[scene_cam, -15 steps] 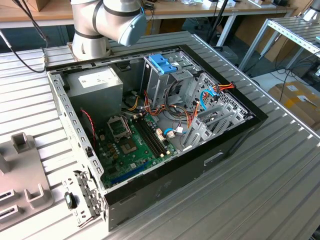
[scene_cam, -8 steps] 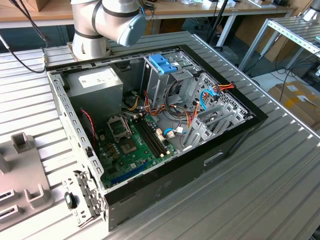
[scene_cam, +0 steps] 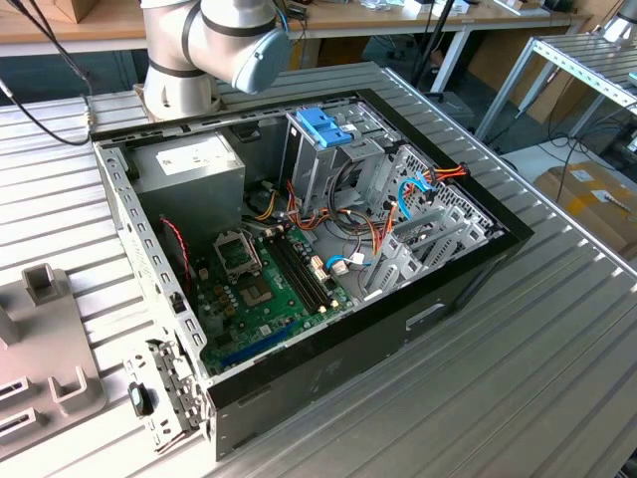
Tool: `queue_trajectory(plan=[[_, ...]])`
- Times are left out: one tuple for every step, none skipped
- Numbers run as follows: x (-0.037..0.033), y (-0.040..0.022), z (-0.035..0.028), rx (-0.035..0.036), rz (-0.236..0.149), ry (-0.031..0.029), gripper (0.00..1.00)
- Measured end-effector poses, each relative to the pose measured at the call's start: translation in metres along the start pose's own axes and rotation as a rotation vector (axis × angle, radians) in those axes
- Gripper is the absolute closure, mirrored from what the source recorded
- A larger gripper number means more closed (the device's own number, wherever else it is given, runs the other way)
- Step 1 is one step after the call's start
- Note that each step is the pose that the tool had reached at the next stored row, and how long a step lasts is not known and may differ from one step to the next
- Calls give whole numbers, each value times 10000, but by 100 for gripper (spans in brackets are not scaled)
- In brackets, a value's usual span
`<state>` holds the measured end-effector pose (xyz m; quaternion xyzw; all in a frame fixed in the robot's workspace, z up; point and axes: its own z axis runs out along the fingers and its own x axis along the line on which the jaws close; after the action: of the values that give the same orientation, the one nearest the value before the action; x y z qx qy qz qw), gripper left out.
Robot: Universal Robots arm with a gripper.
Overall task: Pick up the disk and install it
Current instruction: 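Reach for the disk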
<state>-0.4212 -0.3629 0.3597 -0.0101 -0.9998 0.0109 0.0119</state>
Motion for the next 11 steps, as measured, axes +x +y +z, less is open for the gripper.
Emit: queue_trajectory(plan=[[15,0,3,0,0,0,89],[29,-1,6,3,0,1,89],[36,0,10,3,0,1,89],[44,0,13,4,1,0,89],[54,0,17,6,1,0,89],[67,0,19,8,1,1,89],[82,0,21,8,0,1,89],[90,0,22,9,1,1,89],[96,-1,22,8,0,1,89],[96,0,22,8,-1,0,89],[100,0,23,8,0,1,89]])
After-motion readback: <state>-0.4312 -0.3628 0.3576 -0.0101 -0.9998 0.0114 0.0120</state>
